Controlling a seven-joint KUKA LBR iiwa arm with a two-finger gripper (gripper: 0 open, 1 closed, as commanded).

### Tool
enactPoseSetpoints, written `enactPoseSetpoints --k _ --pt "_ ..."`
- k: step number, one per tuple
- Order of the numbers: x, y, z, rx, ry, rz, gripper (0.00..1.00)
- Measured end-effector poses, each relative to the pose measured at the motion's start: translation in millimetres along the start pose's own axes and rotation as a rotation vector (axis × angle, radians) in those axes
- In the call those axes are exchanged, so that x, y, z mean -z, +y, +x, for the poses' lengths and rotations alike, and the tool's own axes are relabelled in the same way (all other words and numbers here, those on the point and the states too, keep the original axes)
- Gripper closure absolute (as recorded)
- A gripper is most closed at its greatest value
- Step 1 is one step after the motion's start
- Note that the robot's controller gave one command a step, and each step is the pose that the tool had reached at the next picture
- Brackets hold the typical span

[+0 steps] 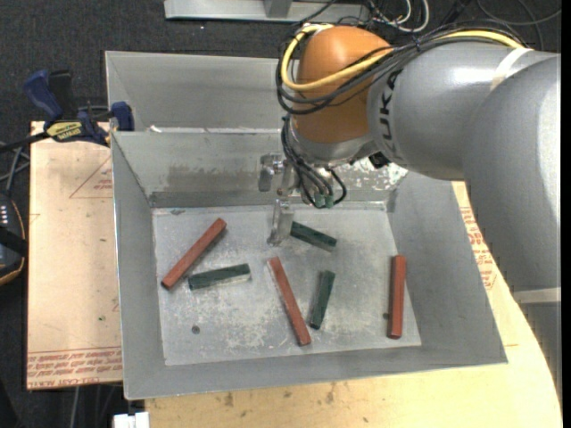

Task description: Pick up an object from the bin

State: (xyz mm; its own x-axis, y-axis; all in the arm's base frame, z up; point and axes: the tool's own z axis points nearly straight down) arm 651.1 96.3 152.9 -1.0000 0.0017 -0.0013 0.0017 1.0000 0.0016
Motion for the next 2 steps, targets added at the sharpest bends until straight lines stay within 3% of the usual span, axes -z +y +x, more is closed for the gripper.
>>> enactPoseSetpoints --k 1,2 --pt "0.0 0.0 0.0 0.0 0.0 0.0 0.0" --pt "-19.3 50.8 5.5 0.063 -0.002 0.001 0.0"
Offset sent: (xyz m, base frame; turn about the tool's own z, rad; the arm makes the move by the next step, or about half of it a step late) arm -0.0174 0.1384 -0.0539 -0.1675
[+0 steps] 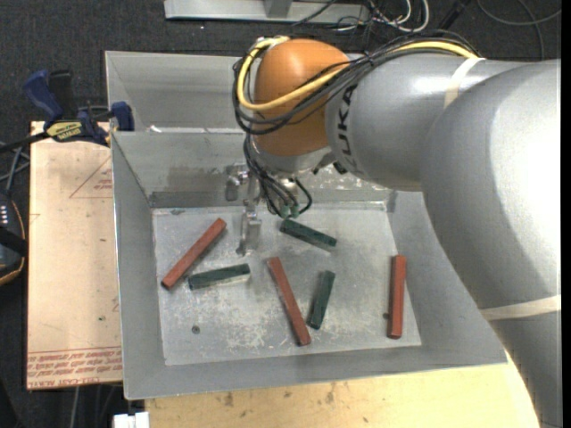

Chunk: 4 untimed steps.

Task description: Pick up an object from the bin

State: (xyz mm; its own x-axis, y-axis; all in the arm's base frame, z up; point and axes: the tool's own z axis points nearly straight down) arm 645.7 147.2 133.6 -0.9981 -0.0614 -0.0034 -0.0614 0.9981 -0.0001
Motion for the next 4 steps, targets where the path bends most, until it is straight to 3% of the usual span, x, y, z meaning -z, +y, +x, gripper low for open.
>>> enactPoseSetpoints --k 1,2,3,4 --pt "-56.2 14.8 -8.9 0.174 -0.002 -0.004 0.0" --pt "-62.4 67.1 11.0 0.22 0.001 -0.003 1.0" --pt "-62.4 67.0 10.9 0.219 0.001 -0.003 1.0" --pt "118.7 54.7 22.4 0.201 -0.008 -0.003 1.0"
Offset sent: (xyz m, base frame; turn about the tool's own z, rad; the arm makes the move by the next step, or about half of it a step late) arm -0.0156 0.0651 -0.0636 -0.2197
